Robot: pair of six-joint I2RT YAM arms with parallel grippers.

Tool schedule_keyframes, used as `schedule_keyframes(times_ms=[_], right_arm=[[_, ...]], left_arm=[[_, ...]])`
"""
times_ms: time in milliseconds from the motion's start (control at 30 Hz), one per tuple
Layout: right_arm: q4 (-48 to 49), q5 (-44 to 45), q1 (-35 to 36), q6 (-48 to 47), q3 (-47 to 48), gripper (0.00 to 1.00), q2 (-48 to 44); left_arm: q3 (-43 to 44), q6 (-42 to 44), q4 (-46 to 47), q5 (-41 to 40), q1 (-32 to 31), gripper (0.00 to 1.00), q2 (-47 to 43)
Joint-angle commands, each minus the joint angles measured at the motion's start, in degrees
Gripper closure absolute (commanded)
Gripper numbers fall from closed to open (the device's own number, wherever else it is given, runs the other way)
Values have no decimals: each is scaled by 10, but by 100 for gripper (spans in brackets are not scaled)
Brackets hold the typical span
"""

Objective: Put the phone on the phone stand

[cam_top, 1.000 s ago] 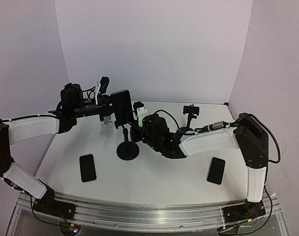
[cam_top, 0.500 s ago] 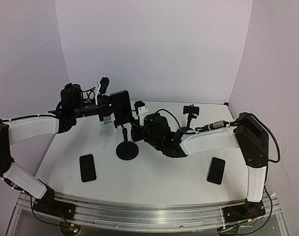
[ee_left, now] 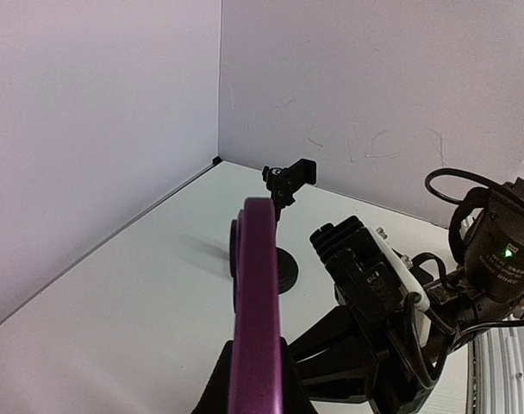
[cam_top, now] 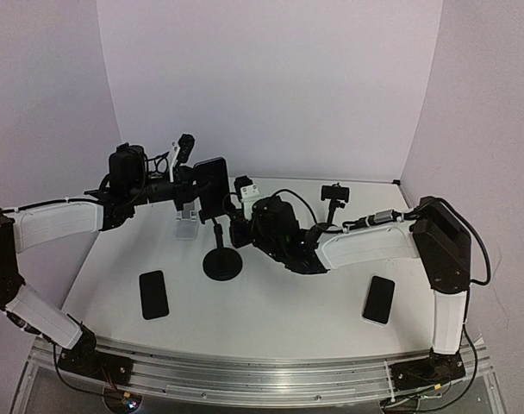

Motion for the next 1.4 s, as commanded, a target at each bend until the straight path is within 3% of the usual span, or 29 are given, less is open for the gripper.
schedule_keyframes(times_ms=[0,667,1367], right_arm=[[-48,127,-42,-16,10,100,-6],[-41,72,-16,-66,4,100,-13],[-37,85,-5,-83,30,100,-7]], left_arm=[[-17,31,-121,-155,19,100,31],[-52,83,-151,-61,15,100,99],[-79,77,-207,-75,15,100,120]])
